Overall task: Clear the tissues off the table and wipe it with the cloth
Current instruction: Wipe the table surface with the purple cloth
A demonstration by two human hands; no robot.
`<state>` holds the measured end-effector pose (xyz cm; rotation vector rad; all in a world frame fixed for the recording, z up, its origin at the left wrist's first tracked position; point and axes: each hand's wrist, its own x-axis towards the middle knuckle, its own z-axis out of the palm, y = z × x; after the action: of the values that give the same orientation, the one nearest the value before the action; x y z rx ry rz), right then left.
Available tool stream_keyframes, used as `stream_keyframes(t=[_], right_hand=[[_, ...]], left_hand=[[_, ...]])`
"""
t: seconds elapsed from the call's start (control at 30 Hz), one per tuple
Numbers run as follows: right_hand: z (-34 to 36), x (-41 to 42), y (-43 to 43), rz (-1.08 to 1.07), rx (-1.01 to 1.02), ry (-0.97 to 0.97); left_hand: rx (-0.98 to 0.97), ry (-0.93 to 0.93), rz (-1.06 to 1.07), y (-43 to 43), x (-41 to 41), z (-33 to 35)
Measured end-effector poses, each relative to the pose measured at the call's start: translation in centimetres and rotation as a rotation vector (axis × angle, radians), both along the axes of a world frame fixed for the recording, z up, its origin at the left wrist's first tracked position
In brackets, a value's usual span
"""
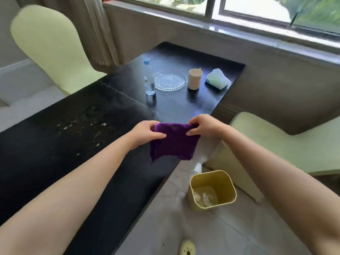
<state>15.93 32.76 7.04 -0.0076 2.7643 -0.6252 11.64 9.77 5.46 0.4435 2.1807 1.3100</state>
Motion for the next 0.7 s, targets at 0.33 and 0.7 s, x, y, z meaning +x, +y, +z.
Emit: stream_keyframes(t=[0.33, 0.7], right_hand=[[7.0, -4.8, 14.5, -0.258, -0.419, 0.003], [-0.8, -14.4, 18.8, -0.56, -0.22, 0.478]], left_hand=[[0.147, 0.119, 0.044, 12.2, -7.3, 6.7], [0.52, -0.298, 0.301, 21.8, -12.7, 0.4]])
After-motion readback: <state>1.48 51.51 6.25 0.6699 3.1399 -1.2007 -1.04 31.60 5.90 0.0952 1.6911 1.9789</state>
